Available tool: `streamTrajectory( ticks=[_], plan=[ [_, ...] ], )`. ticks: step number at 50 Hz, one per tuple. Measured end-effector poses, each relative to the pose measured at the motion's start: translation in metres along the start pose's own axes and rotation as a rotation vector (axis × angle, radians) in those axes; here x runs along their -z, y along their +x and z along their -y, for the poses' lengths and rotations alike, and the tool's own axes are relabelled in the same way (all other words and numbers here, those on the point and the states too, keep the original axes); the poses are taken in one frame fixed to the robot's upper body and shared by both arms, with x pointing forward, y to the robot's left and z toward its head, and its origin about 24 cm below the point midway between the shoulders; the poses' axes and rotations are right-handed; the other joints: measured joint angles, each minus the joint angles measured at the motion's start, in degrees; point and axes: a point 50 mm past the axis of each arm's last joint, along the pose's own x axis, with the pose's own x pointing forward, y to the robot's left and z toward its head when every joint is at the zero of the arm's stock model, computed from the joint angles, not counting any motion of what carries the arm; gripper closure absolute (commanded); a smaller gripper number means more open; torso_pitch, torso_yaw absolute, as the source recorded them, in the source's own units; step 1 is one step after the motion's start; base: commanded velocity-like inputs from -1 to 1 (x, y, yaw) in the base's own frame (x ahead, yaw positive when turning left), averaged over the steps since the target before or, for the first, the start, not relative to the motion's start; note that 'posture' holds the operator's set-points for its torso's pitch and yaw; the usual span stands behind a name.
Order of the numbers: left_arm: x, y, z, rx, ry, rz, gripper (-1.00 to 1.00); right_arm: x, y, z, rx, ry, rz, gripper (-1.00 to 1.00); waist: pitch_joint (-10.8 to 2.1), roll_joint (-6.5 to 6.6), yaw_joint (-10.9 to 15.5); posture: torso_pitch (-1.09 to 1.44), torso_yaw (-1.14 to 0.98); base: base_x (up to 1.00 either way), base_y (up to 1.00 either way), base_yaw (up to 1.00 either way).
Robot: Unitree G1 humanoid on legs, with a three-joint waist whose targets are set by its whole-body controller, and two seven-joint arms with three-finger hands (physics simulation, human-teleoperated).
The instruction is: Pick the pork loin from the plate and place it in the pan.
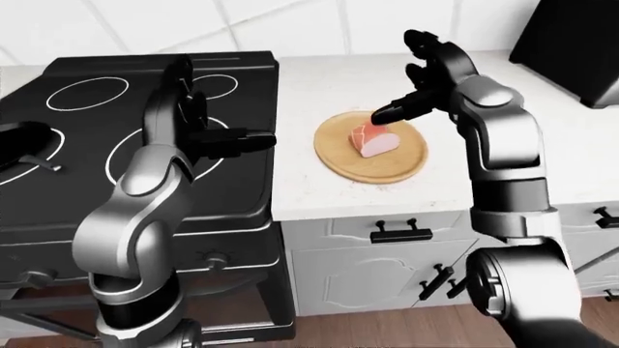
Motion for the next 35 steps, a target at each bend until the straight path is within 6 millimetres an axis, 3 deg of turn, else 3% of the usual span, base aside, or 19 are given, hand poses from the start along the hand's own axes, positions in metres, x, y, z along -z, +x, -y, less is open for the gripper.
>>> streamTrajectory(
  ticks=[1,6,7,11,13,35],
  plan=[
    [0.0,0.0,0.0,-0.001,0.0,0.0,-1.0,0.0,0.002,0.0,-0.002,-0.004,-0.003,-0.8,-0.01,0.0,0.01,0.0,0.0,0.0,0.0,0.0],
    [0.0,0.0,0.001,0.005,0.0,0.002,-1.0,0.0,0.007,0.0,-0.015,-0.023,-0.004,-0.8,-0.09,-0.02,0.11,0.0,0.0,0.0,0.0,0.0],
    [0.0,0.0,0.001,0.005,0.0,0.002,-1.0,0.001,0.008,0.0,-0.018,-0.025,-0.004,-0.62,-0.12,-0.01,0.12,0.0,0.0,0.0,0.0,0.0],
    [0.0,0.0,0.001,0.004,-0.001,0.001,-1.0,0.002,0.009,0.0,-0.02,-0.031,-0.01,-0.68,-0.12,0.05,0.17,0.0,0.0,0.0,0.0,0.0],
    [0.001,0.001,0.001,0.005,-0.001,0.0,-1.0,0.004,0.01,0.0,-0.02,-0.034,-0.013,-0.57,-0.16,0.07,0.17,0.0,0.0,0.0,0.0,0.0],
    [0.003,0.001,0.001,0.006,0.0,-0.006,-1.0,0.032,0.02,-0.014,-0.058,-0.063,-0.078,-0.62,-0.14,0.24,0.02,0.0,0.0,0.0,0.0,0.0]
  ],
)
